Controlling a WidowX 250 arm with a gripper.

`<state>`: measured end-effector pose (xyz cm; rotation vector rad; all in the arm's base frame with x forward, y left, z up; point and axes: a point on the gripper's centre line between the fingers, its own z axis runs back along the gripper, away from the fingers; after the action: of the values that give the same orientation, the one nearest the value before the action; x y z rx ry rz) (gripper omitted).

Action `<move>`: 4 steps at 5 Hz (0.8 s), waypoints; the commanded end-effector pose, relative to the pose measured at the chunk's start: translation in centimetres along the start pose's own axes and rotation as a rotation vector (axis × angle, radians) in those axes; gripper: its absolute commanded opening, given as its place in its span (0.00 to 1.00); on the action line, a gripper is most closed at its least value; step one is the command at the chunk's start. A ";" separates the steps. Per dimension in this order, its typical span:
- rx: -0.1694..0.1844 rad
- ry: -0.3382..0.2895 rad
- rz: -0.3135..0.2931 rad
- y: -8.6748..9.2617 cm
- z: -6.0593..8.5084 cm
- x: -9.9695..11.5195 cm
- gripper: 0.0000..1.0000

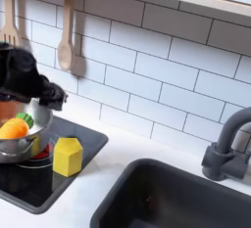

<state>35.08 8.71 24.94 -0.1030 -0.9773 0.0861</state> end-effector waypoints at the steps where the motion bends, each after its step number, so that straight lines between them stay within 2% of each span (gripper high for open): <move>1: -0.030 -0.071 0.011 -0.3 0.0 3.1 0.00; 2: -0.043 -0.096 0.020 -0.3 -0.3 4.4 0.00; 4: -0.095 -0.078 -0.004 -0.5 0.5 6.5 0.00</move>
<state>38.49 8.50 30.67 -0.1982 -1.0603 0.0322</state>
